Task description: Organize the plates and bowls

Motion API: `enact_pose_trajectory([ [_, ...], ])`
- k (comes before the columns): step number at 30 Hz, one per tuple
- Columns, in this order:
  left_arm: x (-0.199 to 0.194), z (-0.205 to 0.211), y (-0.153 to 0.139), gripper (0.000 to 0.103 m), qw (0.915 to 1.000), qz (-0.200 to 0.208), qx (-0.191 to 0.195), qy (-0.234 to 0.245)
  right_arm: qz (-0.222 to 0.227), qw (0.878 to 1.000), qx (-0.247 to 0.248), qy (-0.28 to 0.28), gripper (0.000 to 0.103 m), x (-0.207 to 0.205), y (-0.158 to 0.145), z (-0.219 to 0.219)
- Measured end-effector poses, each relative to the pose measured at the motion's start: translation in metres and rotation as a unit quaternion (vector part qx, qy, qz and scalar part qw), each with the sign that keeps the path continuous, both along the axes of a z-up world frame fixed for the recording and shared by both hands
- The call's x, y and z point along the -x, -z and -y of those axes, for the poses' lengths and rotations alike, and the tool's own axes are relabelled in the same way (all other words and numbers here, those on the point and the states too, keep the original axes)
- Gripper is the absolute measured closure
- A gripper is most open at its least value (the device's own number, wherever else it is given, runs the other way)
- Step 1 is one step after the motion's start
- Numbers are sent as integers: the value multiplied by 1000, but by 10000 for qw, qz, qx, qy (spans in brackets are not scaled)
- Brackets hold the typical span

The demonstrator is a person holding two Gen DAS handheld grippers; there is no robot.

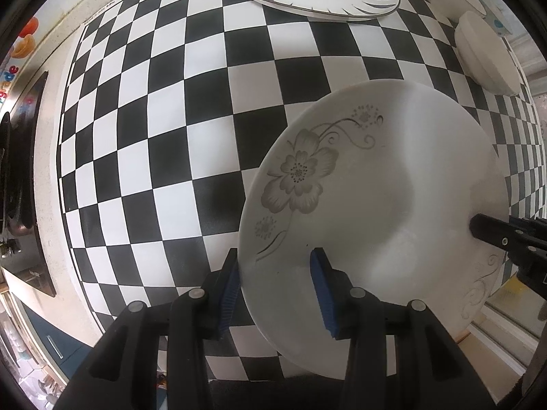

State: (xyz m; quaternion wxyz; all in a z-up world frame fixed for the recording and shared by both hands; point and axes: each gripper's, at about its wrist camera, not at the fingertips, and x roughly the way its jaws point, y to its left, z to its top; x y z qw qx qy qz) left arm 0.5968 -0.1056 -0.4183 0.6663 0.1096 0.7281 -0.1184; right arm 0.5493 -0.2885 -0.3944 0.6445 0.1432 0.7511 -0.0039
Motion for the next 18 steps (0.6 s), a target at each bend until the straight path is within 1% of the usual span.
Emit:
enact_pose_trajectory([
  [2, 0, -2, -2, 65, 10000, -36, 59, -43, -31, 9998, -171, 88, 66, 0, 2, 1],
  [3, 0, -3, -4, 65, 9999, -52, 99, -63, -27, 9995, -284, 150, 64, 0, 2, 3],
  [5, -1, -5, -6, 64, 9997, -73, 186, -105, 11, 9984, -501, 273, 53, -1, 1, 7],
  [6, -1, -5, -7, 64, 9997, -83, 192, -109, 6, 9976, -603, 343, 50, 0, 1, 8],
  [7, -1, -6, -7, 64, 9997, -81, 196, -116, 22, 9973, -629, 391, 49, 0, -1, 10],
  [11, -1, -8, -10, 64, 9995, -78, 248, -187, 10, 9984, -441, 343, 49, 1, -2, 14],
  [14, -2, -13, -16, 64, 9992, -56, 301, -249, 9, 9982, -516, 295, 49, 5, -3, 16],
  [18, -5, -23, -29, 64, 9985, 54, 390, -376, 166, 9987, -414, 265, 49, 4, -19, 19],
])
